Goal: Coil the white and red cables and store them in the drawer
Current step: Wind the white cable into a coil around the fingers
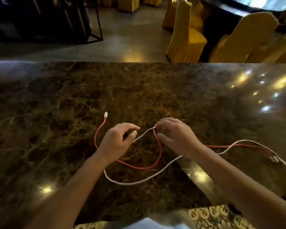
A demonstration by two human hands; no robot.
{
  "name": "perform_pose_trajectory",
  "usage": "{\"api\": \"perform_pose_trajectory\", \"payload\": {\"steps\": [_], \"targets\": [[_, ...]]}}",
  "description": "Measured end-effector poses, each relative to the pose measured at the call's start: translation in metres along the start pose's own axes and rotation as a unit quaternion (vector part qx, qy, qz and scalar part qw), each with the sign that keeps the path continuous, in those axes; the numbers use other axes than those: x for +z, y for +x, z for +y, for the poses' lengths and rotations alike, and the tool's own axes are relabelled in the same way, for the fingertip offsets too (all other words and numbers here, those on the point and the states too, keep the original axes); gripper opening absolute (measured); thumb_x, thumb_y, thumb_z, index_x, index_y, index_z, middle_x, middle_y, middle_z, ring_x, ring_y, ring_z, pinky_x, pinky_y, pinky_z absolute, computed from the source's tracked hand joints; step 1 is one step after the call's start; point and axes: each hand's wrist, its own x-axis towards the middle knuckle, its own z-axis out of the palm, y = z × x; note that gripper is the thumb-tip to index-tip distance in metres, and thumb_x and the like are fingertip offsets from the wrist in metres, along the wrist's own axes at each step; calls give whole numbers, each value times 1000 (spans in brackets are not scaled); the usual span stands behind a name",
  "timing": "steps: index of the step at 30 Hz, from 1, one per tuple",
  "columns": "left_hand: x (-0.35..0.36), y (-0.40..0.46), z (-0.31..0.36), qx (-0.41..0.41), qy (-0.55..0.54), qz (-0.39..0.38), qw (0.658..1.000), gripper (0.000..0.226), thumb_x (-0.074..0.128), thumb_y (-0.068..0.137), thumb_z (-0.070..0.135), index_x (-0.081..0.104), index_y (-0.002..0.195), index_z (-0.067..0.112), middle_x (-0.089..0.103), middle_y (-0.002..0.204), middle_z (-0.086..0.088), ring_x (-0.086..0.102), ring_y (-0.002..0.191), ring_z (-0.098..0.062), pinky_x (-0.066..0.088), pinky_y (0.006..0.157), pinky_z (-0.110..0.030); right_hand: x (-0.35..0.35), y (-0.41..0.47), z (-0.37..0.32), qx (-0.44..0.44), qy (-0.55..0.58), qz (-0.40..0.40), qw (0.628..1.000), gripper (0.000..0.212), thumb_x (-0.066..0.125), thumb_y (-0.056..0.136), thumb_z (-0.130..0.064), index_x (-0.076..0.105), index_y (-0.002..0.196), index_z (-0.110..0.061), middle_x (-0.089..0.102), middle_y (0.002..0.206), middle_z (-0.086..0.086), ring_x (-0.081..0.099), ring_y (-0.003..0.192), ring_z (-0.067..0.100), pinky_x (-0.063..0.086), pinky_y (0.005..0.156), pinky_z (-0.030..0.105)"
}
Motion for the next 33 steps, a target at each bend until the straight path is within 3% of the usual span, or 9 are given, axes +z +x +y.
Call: {"api": "perform_pose_trajectory", "payload": {"steps": [7,13,17,21,24,29,31,33], "targets": [[17,-5,9,-27,-7,8,1000,20,62,102,21,73,119,21,73,115,10,66,109,1,52,94,-14,12,11,4,14,-33,16,999,42,66,98,-33,62,139,-27,62,141,-5,55,128,18,50,100,36],[13,-3,15,-43,-25,22,999,21,60,104,21,73,120,21,72,116,13,64,111,6,49,91,-8,17,19,10,1,-74,38,997,17,69,96,-30,73,112,-30,62,130,-6,54,115,17,51,87,31],[8,1,16,-45,-15,30,998,21,59,104,23,72,121,21,72,118,13,62,111,11,50,92,-9,15,17,9,-25,-45,53,997,10,72,95,-29,74,105,-29,63,124,-6,55,111,17,53,83,32],[-8,1,18,-80,-52,47,994,26,55,106,29,72,124,21,73,120,11,67,109,2,54,88,-13,0,11,-3,-102,1,98,990,10,77,91,-21,71,97,-26,66,114,-6,59,105,18,58,81,41],[-22,1,21,-98,-130,6,987,40,43,109,40,72,126,18,76,120,10,68,117,-4,54,101,-24,-12,7,-18,-164,27,131,977,8,76,91,-18,72,97,-21,68,109,-5,61,101,19,57,81,41],[-35,-5,37,-102,-171,-67,978,48,36,109,46,76,117,21,77,117,12,69,118,-5,51,105,-26,-21,6,-40,-220,68,155,961,8,76,93,-19,74,100,-16,70,111,-2,63,101,20,57,82,41],[-37,-7,41,-91,-162,-80,979,38,44,106,42,77,110,23,77,113,13,70,115,-7,54,105,-34,-22,6,-47,-232,95,164,954,10,78,92,-19,75,100,-15,70,110,-2,64,102,18,56,83,38],[-37,-10,45,-83,-169,-79,979,29,52,105,43,76,98,29,79,106,8,75,102,-24,55,101,-52,-21,4,-51,-231,137,173,948,13,77,92,-19,75,104,-13,69,115,-1,64,104,15,57,84,34]]}}
